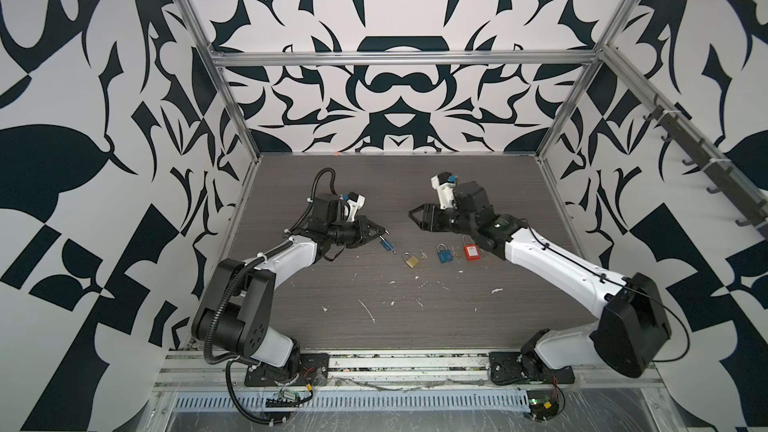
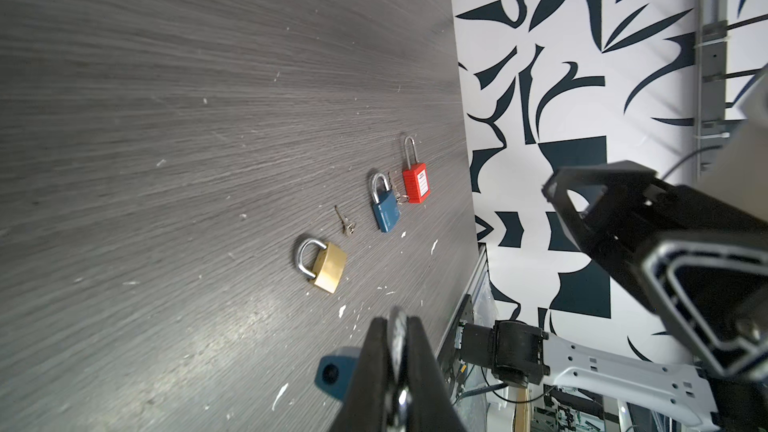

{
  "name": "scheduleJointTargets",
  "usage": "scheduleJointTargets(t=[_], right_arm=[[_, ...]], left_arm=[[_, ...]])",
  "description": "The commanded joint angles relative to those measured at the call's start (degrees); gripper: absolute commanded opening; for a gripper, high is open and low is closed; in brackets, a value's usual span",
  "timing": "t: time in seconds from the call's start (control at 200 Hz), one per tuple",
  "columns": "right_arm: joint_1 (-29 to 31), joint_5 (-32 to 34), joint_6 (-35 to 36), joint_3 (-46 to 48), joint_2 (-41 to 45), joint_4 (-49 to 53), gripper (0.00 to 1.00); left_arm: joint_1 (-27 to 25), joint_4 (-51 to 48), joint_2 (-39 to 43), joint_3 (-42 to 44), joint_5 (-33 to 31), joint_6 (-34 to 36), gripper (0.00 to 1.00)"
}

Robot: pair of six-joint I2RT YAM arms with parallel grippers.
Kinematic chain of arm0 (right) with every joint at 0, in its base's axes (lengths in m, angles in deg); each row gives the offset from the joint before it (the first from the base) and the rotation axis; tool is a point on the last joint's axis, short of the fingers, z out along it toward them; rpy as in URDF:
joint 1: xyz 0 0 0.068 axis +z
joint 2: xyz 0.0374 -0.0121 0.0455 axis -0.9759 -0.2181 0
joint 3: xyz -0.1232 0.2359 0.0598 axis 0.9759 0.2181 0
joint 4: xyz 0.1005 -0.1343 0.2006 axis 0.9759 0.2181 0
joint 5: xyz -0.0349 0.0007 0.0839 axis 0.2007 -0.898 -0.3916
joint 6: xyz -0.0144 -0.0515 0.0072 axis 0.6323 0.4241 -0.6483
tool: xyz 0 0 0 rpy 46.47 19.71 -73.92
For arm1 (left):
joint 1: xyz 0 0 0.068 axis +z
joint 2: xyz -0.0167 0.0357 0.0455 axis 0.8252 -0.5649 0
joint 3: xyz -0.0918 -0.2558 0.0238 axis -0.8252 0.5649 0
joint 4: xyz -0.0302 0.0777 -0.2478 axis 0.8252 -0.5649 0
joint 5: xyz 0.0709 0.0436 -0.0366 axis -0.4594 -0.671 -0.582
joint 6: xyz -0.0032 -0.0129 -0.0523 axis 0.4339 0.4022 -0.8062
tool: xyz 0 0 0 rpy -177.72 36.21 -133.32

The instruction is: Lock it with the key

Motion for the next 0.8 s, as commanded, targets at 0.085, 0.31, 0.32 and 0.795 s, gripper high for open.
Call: scheduleJointTargets(t=[0.085,0.31,0.32,0.795], right_arm=[[1.2,-17.5,-34.5,12.1,0.8,-30.5,0.59],[5.9,-16.3,-54.0,19.3,-6.5,-64.9,0.63],[6.2,-16.1,-54.4,19.3,-6.9,-65.9,0.63],[8.8,-10.1,-63.2,19.5,-20.2,-85.7,0.62]], left_arm=[[-0.1,8.1,2.6,-0.7,0.1,-5.1,0.0],[0.0,17.6,5.4,2.3,-1.5,-10.9,0.0],[-0.1,17.9,5.5,2.3,-1.5,-11.2,0.0],[-0.1,21.9,7.7,4.4,-0.9,-14.3,0.0]])
